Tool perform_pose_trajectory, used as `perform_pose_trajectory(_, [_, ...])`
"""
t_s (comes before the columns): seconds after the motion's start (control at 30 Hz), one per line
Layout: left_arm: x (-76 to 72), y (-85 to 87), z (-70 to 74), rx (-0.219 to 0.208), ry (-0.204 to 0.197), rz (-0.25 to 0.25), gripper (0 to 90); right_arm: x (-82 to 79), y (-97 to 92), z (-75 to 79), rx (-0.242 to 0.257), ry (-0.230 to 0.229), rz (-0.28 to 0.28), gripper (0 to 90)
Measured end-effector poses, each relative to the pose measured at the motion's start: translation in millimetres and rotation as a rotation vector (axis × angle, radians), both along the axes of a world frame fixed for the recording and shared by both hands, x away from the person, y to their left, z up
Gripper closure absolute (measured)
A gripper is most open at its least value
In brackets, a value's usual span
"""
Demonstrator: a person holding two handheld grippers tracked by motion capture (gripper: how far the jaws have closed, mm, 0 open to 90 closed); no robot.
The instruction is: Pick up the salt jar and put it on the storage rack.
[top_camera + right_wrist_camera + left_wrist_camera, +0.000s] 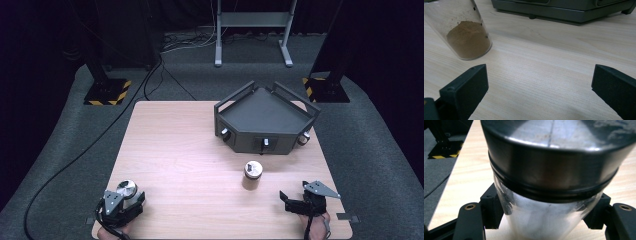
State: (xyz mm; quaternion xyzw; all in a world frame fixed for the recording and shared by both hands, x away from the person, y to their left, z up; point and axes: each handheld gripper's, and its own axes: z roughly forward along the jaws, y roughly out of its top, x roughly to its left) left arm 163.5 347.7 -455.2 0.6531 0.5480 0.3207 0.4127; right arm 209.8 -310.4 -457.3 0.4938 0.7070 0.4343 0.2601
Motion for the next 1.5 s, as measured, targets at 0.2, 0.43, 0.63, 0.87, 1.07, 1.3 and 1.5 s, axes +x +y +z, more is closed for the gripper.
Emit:
perform_pose_trajectory(0.2, [4.8, 0.4, 11.6, 0.007, -0.013, -0.021, 31.7, 0.8, -0.5, 0.3, 0.004, 0.005, -0.001, 0.0])
perform_pose_trajectory(0.43, [13.1, -1.3, 20.4, 0.001, -0.013, -0.054, 31.7, 1.1, 0.3, 0.7, 0.0, 0.007, -0.004, 0.0])
perform_pose_trajectory(0.63, [21.1, -3.0, 28.0, -0.004, -0.012, -0.086, 31.7, 1.7, 0.7, 1.2, -0.002, 0.01, -0.004, 0.0])
perform_pose_trajectory(0.87, [30.9, -8.9, 39.2, 0.003, -0.025, -0.127, 31.7, 2.0, 0.4, 1.3, -0.001, 0.012, -0.003, 0.0])
perform_pose_trajectory(1.07, [42.8, -18.5, 50.3, 0.012, -0.034, -0.167, 31.7, 3.5, 0.4, 2.1, 0.0, 0.021, -0.005, 0.0])
perform_pose_trajectory(1.3, [58.7, -33.2, 59.1, 0.033, -0.027, -0.207, 31.7, 3.7, -0.4, 1.9, 0.002, 0.021, -0.005, 0.2])
perform_pose_trajectory(1.5, [73.5, -43.7, 63.3, 0.034, -0.022, -0.238, 31.7, 3.9, -0.4, 2.0, 0.003, 0.022, -0.005, 0.3])
